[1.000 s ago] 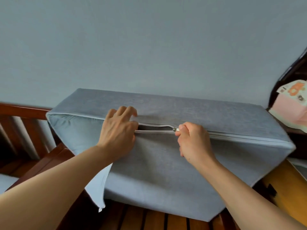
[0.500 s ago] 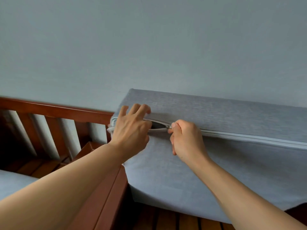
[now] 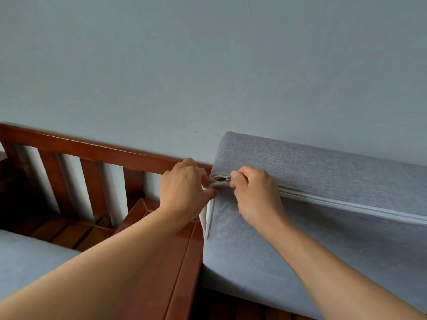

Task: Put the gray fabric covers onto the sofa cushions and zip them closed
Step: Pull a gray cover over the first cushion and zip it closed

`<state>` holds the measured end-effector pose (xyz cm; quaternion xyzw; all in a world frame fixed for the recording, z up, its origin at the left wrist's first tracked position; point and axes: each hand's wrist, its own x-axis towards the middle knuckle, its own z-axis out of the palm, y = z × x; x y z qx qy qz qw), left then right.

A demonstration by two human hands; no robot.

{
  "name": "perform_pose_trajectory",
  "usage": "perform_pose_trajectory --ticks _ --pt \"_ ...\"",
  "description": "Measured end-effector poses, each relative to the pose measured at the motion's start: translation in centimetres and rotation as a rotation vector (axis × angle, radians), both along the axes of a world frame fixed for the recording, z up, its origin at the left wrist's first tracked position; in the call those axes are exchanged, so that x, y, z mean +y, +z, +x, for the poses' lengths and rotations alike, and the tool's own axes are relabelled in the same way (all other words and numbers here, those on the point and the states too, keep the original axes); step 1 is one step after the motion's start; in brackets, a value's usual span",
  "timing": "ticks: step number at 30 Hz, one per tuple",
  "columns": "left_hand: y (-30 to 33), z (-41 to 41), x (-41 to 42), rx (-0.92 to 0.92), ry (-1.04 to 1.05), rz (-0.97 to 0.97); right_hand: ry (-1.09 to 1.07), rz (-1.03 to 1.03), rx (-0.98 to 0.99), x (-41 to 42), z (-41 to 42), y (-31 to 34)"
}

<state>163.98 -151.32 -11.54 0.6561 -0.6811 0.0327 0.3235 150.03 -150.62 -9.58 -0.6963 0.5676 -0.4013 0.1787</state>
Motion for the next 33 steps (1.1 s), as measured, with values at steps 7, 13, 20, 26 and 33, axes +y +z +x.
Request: perform_pose_trajectory --ticks 7,13,20,26,33 --pt "-1.3 2.1 0.0 0.546 -0.154 0.315 0.031 -0.063 0.277 -0.6 3.0 0.5" --pt "-1.4 1.4 0.4 0.855 -0.183 0.401 0.029 -0.145 0.264 0.2 0.7 1.3" --pt "0.0 0.2 0.8 1.275 -0.129 0.545 0.064 -0.243 0.468 -1.1 -0.2 0.7" --pt "0.5 -1.2 0.2 1.331 -0.065 0.552 0.113 -0.401 0.419 -2.0 -0.3 -0.2" --pt "0.0 -1.6 0.8 1.327 -0.023 0.397 0.138 -0.505 0.400 -2.2 -0.3 -0.8"
